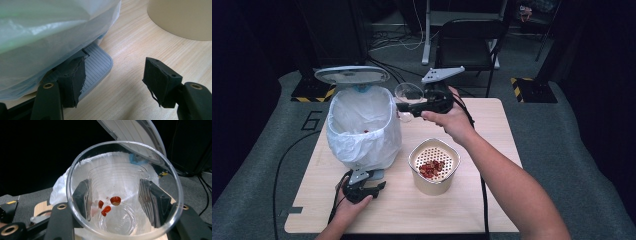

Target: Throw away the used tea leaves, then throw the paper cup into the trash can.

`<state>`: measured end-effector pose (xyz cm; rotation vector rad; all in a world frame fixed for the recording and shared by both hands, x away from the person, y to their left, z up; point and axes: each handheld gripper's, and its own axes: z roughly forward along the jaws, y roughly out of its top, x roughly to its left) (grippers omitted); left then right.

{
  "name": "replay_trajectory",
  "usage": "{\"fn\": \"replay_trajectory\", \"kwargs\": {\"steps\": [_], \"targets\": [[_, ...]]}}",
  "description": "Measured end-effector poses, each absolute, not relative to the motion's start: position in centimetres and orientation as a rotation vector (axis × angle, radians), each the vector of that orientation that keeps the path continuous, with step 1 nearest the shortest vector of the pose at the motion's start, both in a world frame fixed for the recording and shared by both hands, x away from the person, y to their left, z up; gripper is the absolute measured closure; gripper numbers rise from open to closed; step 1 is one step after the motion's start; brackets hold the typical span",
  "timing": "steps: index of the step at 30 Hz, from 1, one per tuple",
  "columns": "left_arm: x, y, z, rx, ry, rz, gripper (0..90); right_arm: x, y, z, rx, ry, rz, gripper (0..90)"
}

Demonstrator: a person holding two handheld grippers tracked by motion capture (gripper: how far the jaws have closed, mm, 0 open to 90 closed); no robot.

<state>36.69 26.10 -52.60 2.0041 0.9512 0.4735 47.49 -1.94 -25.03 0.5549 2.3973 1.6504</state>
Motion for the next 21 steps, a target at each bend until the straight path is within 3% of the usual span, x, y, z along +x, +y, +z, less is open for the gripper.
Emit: {"fn": "replay_trajectory", "kwargs": {"steps": [21], "targets": [[36.7,26.1,-52.6,2.005,0.95,0.477,34.0,49.0,5.2,-26.7,0.554,2.429,1.626,44.0]]}}
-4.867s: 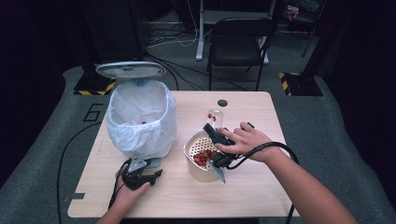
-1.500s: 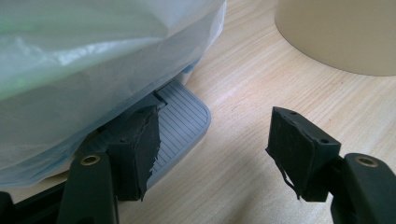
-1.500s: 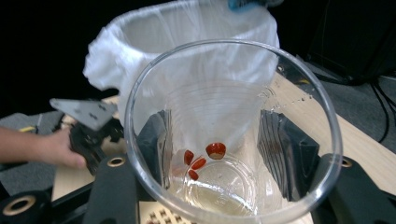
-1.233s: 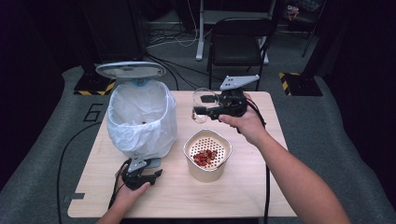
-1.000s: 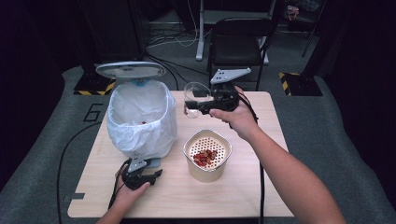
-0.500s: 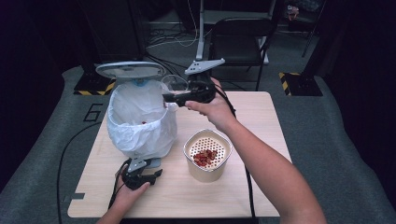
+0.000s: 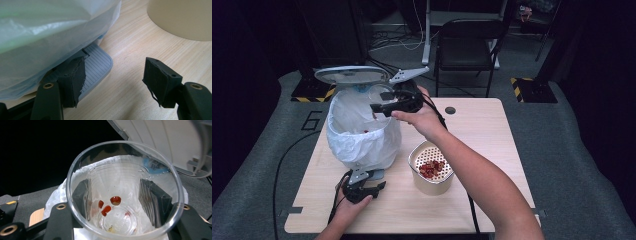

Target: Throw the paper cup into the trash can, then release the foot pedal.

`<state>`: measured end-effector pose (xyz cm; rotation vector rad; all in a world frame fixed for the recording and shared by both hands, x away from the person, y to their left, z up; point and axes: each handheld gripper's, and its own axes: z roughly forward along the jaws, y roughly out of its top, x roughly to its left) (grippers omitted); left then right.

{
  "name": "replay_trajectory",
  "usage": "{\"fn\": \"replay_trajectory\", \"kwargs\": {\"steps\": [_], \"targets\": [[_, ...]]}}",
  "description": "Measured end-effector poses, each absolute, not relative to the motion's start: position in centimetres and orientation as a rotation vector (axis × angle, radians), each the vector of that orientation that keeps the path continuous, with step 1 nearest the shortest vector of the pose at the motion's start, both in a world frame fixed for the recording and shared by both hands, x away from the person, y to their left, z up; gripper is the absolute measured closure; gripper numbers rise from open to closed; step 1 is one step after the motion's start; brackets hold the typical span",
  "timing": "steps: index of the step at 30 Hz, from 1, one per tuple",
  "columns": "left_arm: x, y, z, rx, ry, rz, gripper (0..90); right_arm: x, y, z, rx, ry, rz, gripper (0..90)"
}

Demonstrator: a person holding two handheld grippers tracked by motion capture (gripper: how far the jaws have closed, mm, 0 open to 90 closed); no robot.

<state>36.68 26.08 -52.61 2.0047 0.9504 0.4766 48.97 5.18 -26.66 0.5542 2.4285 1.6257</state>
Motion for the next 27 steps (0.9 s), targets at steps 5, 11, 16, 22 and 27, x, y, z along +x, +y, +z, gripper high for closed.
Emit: {"fn": "replay_trajectory", "kwargs": {"steps": [5,11,16,22,27], "targets": [[36.7,26.1,-52.6,2.005,0.951,0.477,34.0,49.1,7.1,-27.2,0.565,2.436,1.627,43.4],[36.7,26.1,-52.6,2.004,0.951,0.476,34.0,49.6,9.1,-28.4,0.585,2.423,1.602,43.4],[36.7,26.1,-52.6,2.005,0.951,0.475,34.0,49.8,10.5,-28.9,0.614,2.397,1.615,43.3],[36.7,26.1,-52.6,2.005,0.951,0.475,34.0,50.0,11.5,-29.3,0.628,2.391,1.568,42.9],[36.7,26.1,-52.6,2.005,0.952,0.475,34.0,50.1,12.7,-29.9,0.664,2.384,1.506,42.3]]}}
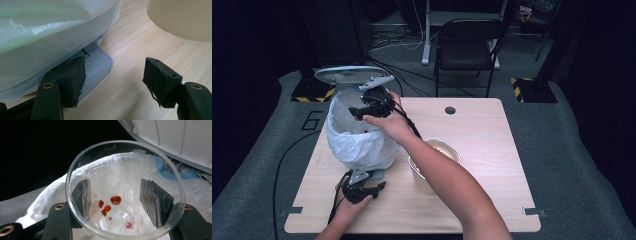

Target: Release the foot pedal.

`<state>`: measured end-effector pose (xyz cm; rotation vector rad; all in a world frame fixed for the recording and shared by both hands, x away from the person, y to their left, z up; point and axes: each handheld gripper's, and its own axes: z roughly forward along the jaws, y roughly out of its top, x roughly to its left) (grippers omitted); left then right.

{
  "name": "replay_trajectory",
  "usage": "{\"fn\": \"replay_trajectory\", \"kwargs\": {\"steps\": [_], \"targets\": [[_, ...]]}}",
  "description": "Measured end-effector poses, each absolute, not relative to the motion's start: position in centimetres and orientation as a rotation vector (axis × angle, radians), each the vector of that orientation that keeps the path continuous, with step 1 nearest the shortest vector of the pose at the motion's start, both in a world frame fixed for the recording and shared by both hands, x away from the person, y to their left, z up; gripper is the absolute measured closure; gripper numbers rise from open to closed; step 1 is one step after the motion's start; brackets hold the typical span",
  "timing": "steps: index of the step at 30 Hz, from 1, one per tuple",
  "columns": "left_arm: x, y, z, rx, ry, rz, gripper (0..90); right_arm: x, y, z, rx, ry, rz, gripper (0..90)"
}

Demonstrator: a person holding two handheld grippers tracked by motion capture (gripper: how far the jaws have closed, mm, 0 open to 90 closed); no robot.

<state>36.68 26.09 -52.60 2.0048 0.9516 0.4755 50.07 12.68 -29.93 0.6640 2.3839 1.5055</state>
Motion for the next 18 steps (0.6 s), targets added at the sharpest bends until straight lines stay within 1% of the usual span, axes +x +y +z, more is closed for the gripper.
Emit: {"fn": "replay_trajectory", "kwargs": {"steps": [2,4,5,6,8,9,10,12,14,18], "targets": [[36.7,26.1,-52.6,2.01,0.951,0.471,34.0,50.0,13.0,-30.0,0.693,2.368,1.467,41.3],[36.7,26.0,-52.8,1.975,0.956,0.498,34.0,50.0,13.1,-29.9,0.715,2.366,1.464,37.7],[36.7,26.0,-52.8,1.975,0.956,0.498,34.0,50.0,13.1,-29.8,0.717,2.351,1.466,32.3],[36.7,26.0,-52.8,1.975,0.956,0.497,34.0,50.0,13.0,-29.8,0.692,2.363,1.465,23.0],[36.7,26.0,-52.8,1.973,0.957,0.495,34.0,49.9,12.9,-29.7,0.7,2.375,1.496,13.7],[36.7,26.0,-52.8,1.971,0.959,0.491,34.0,49.9,12.7,-29.7,0.681,2.386,1.498,13.1],[36.7,26.2,-52.5,2.005,0.953,0.458,33.9,49.8,12.5,-29.6,0.672,2.381,1.514,13.3],[36.8,26.3,-52.6,1.998,0.95,0.458,33.9,49.5,12.0,-29.4,0.642,2.391,1.534,11.4],[36.7,26.2,-52.5,2.005,0.953,0.461,33.8,49.1,11.2,-29.0,0.643,2.373,1.571,13.5],[36.7,26.3,-52.5,1.992,0.95,0.461,33.8,48.0,9.2,-28.3,0.639,2.37,1.616,14.3]]}}
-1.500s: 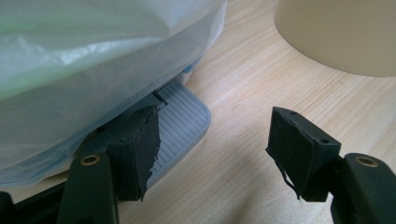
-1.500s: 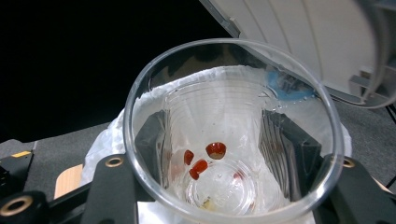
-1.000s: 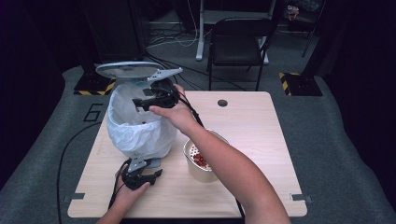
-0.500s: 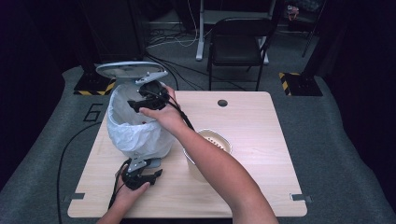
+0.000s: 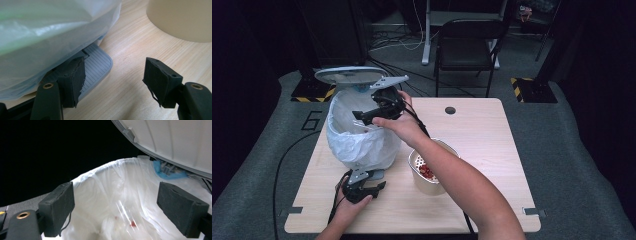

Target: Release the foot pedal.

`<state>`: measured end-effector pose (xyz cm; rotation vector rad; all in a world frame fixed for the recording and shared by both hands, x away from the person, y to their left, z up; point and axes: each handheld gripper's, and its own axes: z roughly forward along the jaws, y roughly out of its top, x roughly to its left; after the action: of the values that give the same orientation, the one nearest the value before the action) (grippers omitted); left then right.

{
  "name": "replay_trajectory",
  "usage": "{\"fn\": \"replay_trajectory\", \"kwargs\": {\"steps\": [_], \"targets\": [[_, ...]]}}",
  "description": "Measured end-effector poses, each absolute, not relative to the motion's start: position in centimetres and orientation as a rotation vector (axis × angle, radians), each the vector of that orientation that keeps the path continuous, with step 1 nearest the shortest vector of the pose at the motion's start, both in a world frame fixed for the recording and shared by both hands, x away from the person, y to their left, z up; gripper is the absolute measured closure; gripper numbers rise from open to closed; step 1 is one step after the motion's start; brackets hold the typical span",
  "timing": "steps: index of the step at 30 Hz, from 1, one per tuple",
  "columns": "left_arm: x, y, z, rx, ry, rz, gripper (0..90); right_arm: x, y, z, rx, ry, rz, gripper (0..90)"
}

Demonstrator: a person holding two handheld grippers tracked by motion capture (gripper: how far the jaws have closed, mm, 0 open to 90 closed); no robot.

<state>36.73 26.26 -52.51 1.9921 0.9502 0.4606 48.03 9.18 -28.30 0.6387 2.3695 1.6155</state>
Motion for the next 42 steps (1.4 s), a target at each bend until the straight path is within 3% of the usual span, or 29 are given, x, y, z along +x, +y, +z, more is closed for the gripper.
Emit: {"fn": "replay_trajectory", "kwargs": {"steps": [3,7,13,20,21,23,25,33,42], "targets": [[36.4,26.0,-52.4,1.909,1.029,0.409,33.8,47.3,7.5,-28.2,0.608,2.38,1.597,14.7],[35.9,26.4,-51.3,1.914,0.999,0.38,39.1,46.1,3.9,-28.4,0.639,2.379,1.558,15.1],[35.5,26.8,-50.3,1.878,1.006,0.338,39.7,46.1,-1.3,-28.9,0.723,2.331,1.474,16.1],[35.0,27.8,-49.0,1.853,1.101,0.321,39.8,45.9,-4.5,-29.5,0.789,2.291,1.452,16.6],[35.4,28.8,-48.7,1.918,1.022,0.374,39.9,45.8,-4.8,-29.5,0.787,2.293,1.443,16.7],[34.9,28.6,-48.5,1.806,1.148,0.317,39.9,45.4,-5.4,-29.8,0.798,2.291,1.412,17.3],[35.1,29.6,-48.2,1.874,1.109,0.294,40.2,45.2,-5.9,-30.1,0.8,2.296,1.395,17.4],[34.7,31.8,-47.5,1.863,1.142,0.31,40.4,43.7,-9.4,-31.2,0.84,2.267,1.346,22.3],[34.7,34.7,-48.1,1.807,1.233,0.334,40.2,42.6,-14.8,-34.5,1.039,2.165,1.297,23.9]]}}
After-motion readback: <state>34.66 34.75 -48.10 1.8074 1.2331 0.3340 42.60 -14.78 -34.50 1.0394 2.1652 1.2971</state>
